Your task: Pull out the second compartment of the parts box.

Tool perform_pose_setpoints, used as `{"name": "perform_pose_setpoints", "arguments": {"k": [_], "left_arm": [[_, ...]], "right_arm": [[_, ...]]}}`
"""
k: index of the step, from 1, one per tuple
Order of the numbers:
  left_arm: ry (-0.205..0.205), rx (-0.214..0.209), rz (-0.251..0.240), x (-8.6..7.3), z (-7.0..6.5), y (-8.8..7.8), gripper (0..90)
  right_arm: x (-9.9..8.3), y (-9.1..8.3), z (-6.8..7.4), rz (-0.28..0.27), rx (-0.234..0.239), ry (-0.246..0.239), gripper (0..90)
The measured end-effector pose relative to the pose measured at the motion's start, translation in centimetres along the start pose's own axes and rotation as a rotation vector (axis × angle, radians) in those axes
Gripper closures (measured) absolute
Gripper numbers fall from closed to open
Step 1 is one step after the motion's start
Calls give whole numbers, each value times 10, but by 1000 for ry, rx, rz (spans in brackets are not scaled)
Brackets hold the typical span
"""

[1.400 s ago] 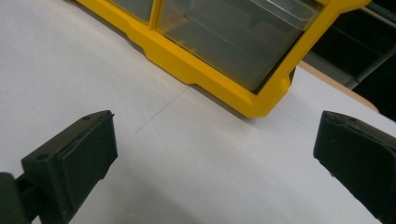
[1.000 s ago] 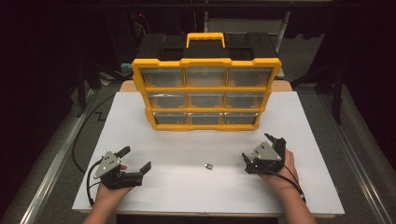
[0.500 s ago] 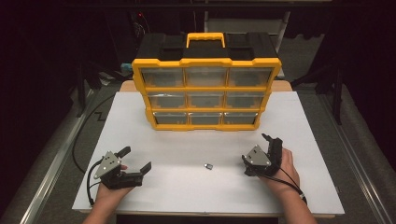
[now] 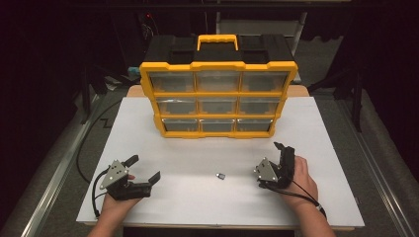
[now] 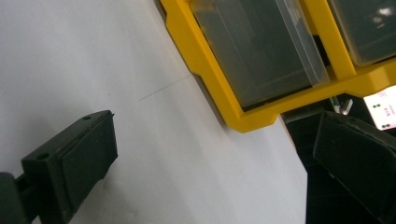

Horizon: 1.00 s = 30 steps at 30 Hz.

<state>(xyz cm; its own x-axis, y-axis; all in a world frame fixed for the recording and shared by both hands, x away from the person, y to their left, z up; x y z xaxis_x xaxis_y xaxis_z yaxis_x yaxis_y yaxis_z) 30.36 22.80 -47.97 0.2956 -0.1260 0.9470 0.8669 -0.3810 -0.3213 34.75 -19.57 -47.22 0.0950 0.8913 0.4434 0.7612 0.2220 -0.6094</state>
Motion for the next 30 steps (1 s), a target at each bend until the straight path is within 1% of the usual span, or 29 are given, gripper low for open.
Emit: {"name": "perform_pose_setpoints", "arguments": {"k": [2,4,5,6,8,10,12,13,14,15,20,21,22,24,29,30], "left_arm": [[0,0,0,0,0,0,3],[0,0,0,0,0,0,4],[2,0,0,0,0,0,4],[2,0,0,0,0,0,4],[3,-1,0,0,0,0,3],[3,-2,0,0,0,0,4],[3,-2,1,0,-1,0,4],[5,-2,2,0,0,0,3],[7,1,2,0,0,0,4],[7,1,2,0,0,0,4],[7,3,0,0,-1,1,4],[7,3,1,0,-1,1,4],[8,2,2,0,-1,1,4],[9,4,0,0,-1,1,4],[9,5,1,0,-1,1,3],[10,6,1,0,-1,1,3]], "right_arm": [[1,0,1,8,-5,-13,0],[1,0,2,11,-8,-15,0],[2,-1,3,20,-16,-35,0],[2,-1,3,20,-16,-35,0],[3,-1,4,34,-27,-67,0],[3,-1,5,41,-27,-72,0],[4,-1,6,50,-36,-91,0],[5,-1,5,56,-43,-120,0],[6,-1,7,66,-48,-135,0],[6,-1,7,66,-48,-135,0],[8,-1,9,89,-65,-172,0],[8,-1,9,89,-65,-172,0],[9,-1,9,97,-73,-197,0],[9,0,9,98,-73,-204,0],[9,2,11,124,-82,-248,0],[9,2,11,124,-82,-248,0]]}}
Point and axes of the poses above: each handheld gripper's, and its own axes: y roughly forward along the jaws, x roughly out of its top, z roughly to its left, the point moved 3 cm from there along y, roughly forward along the jaws, and after that the axes turned 15 degrees about x, right-handed, at the moved point
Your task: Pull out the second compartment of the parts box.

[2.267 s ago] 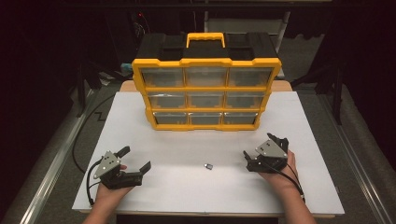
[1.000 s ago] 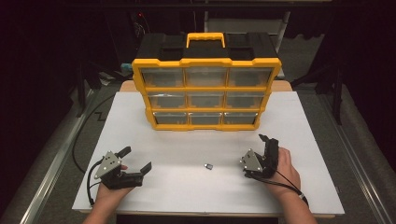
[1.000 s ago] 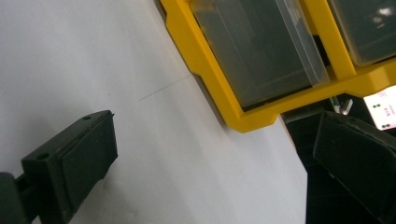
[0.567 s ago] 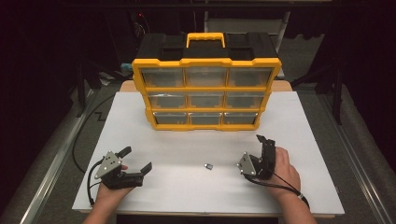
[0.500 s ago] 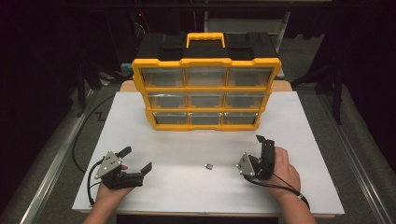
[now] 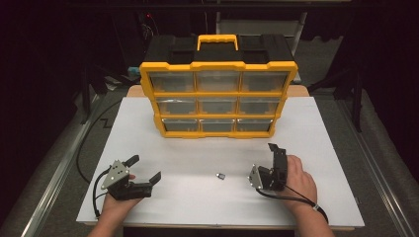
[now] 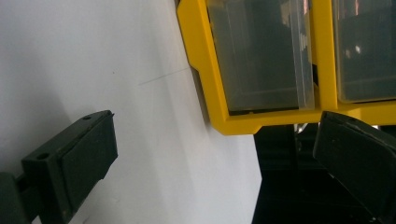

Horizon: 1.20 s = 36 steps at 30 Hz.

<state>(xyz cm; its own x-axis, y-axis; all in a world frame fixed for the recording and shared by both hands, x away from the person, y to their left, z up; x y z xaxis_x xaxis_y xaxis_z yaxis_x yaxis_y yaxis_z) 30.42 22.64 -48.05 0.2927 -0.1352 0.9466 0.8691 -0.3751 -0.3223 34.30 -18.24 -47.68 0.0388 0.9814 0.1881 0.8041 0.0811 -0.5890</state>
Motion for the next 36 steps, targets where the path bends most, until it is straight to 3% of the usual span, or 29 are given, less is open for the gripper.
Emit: {"name": "perform_pose_setpoints", "arguments": {"k": [1,12,14,23,28,36], "left_arm": [[0,-1,0,0,0,0,4],[8,-11,11,-1,-1,1,4],[13,-12,10,-1,-2,2,4],[40,-15,4,-1,-4,2,4],[29,-33,12,0,-5,2,4],[43,-30,9,-1,-6,3,5]], "right_arm": [[1,0,0,16,-2,-21,0],[6,6,1,60,-6,-69,13],[10,5,1,66,-28,-87,42],[24,8,4,61,-52,-98,162],[34,10,5,62,-67,-99,216],[51,10,-2,42,-120,-94,291]]}}
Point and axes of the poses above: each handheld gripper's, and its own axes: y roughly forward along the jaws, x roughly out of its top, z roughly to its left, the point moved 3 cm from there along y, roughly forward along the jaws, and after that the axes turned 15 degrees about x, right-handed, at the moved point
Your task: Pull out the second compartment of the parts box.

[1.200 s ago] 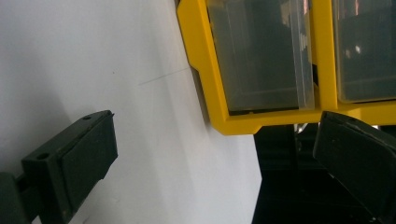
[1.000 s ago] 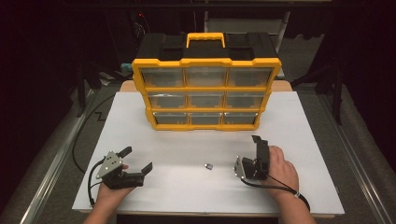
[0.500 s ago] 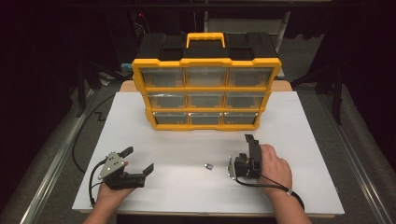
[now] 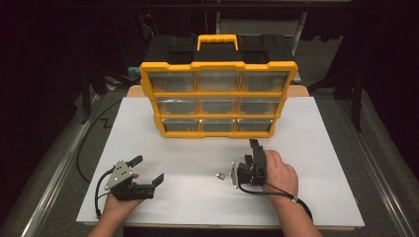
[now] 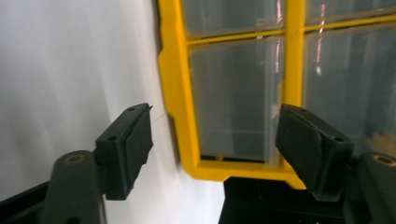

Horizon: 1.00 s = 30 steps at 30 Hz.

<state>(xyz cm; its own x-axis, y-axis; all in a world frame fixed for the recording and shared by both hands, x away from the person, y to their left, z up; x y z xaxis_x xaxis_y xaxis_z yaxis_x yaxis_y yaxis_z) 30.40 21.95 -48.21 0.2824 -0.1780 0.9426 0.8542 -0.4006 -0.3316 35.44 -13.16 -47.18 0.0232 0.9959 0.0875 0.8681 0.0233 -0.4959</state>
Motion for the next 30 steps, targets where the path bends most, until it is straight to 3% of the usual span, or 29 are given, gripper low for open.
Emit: {"name": "perform_pose_setpoints", "arguments": {"k": [7,20,22,24,30], "left_arm": [[11,3,1,0,-1,0,3],[7,-3,-8,0,-1,-1,4],[7,-5,-10,0,-1,-1,3],[7,-6,-10,0,-1,-1,3],[11,-10,-11,0,-2,-1,3]], "right_arm": [[16,-3,-16,-22,-52,11,304],[34,-10,-41,-41,-103,22,320],[36,-11,-49,-48,-124,-3,327],[37,-12,-50,-47,-127,16,330],[45,-17,-65,-61,-159,-6,347]]}}
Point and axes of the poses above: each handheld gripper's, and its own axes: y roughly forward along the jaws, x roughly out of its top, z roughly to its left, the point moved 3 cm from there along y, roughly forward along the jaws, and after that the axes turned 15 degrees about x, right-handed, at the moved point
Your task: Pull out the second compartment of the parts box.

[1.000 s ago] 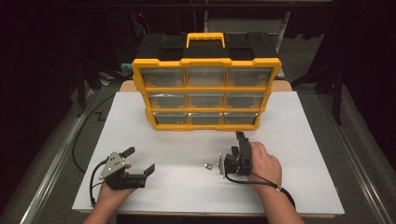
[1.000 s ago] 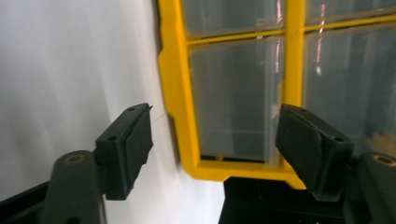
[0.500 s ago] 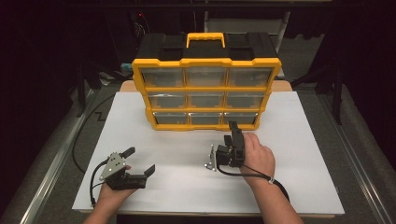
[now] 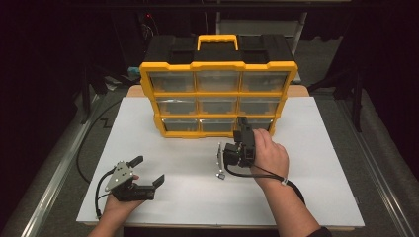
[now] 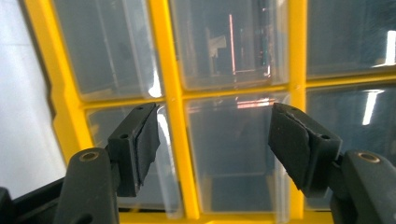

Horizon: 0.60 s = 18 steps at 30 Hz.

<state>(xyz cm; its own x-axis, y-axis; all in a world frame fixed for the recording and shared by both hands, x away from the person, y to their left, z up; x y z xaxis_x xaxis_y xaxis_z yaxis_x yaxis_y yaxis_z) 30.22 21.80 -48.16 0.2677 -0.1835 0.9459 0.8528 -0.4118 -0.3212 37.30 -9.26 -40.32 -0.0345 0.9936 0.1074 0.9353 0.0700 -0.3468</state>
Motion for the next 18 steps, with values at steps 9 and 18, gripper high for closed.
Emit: {"name": "perform_pose_setpoints", "arguments": {"k": [9,18], "left_arm": [[1,-6,-2,0,-1,-1,4],[3,-9,-2,0,-1,-1,3]], "right_arm": [[11,-1,-17,-5,-25,-8,380],[25,-2,-37,-23,-65,-16,437]]}}
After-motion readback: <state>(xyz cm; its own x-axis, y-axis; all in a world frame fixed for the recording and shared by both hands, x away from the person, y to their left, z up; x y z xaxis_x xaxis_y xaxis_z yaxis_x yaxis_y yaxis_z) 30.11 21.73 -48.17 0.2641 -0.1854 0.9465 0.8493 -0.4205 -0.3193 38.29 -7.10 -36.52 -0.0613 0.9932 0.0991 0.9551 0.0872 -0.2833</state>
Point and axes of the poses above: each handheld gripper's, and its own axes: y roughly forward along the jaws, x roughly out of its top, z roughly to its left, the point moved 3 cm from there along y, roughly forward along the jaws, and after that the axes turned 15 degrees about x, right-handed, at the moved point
